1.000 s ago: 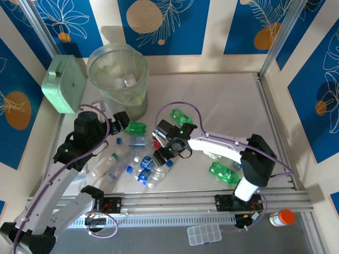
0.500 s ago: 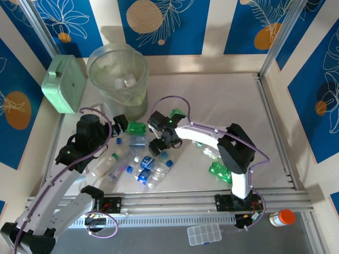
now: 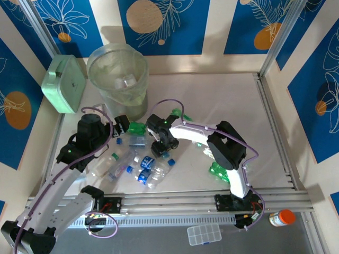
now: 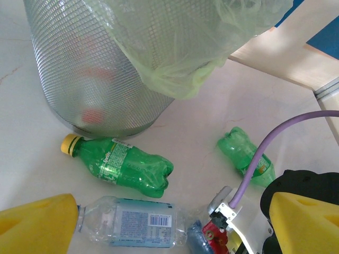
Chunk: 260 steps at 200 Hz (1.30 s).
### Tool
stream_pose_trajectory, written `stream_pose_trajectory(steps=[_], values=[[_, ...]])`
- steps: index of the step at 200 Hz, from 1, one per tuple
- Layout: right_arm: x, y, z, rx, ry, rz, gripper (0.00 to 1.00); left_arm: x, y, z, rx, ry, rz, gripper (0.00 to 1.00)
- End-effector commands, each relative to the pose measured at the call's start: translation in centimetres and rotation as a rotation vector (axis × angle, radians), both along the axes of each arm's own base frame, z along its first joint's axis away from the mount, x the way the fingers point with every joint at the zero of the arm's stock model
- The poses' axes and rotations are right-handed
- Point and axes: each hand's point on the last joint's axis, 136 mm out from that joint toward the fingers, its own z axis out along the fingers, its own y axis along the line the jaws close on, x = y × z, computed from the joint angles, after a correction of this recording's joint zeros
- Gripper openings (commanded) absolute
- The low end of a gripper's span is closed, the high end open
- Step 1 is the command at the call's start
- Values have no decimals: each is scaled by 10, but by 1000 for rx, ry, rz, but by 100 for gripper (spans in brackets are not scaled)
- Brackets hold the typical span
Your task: Put the plastic bottles in the bin
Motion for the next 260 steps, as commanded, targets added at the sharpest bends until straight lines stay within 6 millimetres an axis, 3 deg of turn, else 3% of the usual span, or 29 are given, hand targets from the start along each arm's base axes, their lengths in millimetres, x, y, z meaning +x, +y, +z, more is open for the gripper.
stream_pose_trajectory(steps=[1,41,83,117,155,193,225,260], values=[[2,-3,24,39,-27,-2,61,2,-6,11,-11,-36,-35,93],[6,-19,63,107,-90,-45,59,-1,-19,27,-70,-41,-95,92],[7,-39,142,353,-182,-119,59,-11,-50,47,-145,-84,-279,92],[-12,-49,215,697,-196,-110,59,-28,-94,77,-288,-175,-556,92],[-42,-60,266,917,-199,-46,60,-52,-136,110,-423,-228,-831,93],[-70,-61,286,1061,-159,27,59,-63,-161,133,-521,-293,-966,94],[-84,-62,290,1119,-126,70,59,-60,-186,124,-550,-272,-1054,93],[-90,-63,287,1134,-100,77,58,-74,-214,127,-645,-282,-1219,90]])
